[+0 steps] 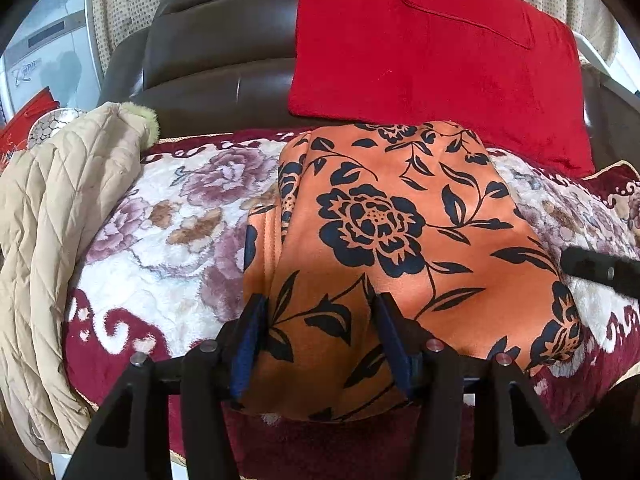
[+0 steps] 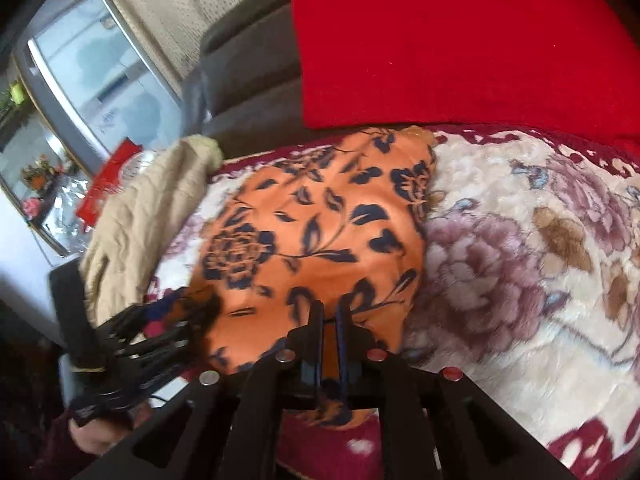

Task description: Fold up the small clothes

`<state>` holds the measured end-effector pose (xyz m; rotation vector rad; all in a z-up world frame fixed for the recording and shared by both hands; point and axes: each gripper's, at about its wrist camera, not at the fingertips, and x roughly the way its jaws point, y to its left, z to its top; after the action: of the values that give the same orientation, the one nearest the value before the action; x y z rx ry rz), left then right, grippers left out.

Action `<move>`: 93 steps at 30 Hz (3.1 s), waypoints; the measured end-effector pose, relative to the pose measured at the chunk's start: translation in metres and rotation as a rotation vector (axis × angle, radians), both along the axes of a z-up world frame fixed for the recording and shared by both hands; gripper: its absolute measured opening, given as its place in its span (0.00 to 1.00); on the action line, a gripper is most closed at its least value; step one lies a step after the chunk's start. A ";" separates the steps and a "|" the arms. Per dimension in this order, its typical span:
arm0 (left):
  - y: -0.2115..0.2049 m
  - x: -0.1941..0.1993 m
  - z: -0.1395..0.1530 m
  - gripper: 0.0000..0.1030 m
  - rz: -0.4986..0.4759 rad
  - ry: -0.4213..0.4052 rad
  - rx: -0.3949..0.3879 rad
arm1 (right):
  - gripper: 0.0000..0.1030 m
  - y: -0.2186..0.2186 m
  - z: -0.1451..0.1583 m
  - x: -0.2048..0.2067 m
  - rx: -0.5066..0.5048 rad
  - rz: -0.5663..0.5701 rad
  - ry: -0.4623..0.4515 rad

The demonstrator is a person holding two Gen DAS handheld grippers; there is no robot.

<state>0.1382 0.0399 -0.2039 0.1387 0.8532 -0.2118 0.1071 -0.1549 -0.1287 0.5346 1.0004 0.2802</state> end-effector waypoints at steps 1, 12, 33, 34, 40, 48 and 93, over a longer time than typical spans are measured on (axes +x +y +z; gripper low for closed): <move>0.000 0.000 0.000 0.56 0.001 0.000 0.004 | 0.09 0.006 0.001 -0.001 -0.016 0.015 -0.009; -0.001 0.001 -0.004 0.60 0.011 0.013 0.020 | 0.08 0.043 -0.039 0.004 -0.150 0.077 0.065; 0.005 0.011 0.007 0.67 -0.028 0.092 0.016 | 0.08 0.040 -0.035 -0.004 -0.119 0.056 0.011; 0.009 0.013 0.013 0.67 -0.032 0.093 -0.006 | 0.09 0.031 -0.033 -0.004 -0.068 0.041 0.012; 0.037 0.044 0.047 0.70 0.015 0.047 -0.086 | 0.10 -0.011 -0.018 0.009 0.060 -0.048 -0.011; 0.018 0.118 0.034 0.70 0.009 0.092 -0.020 | 0.10 -0.027 0.000 0.093 0.068 -0.073 -0.009; 0.006 0.036 0.012 0.90 0.007 -0.108 0.032 | 0.46 -0.043 -0.063 0.157 0.121 -0.176 0.085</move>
<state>0.1742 0.0455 -0.1921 0.1752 0.7498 -0.1829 0.2645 -0.1982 -0.1920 0.7454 1.0161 0.1623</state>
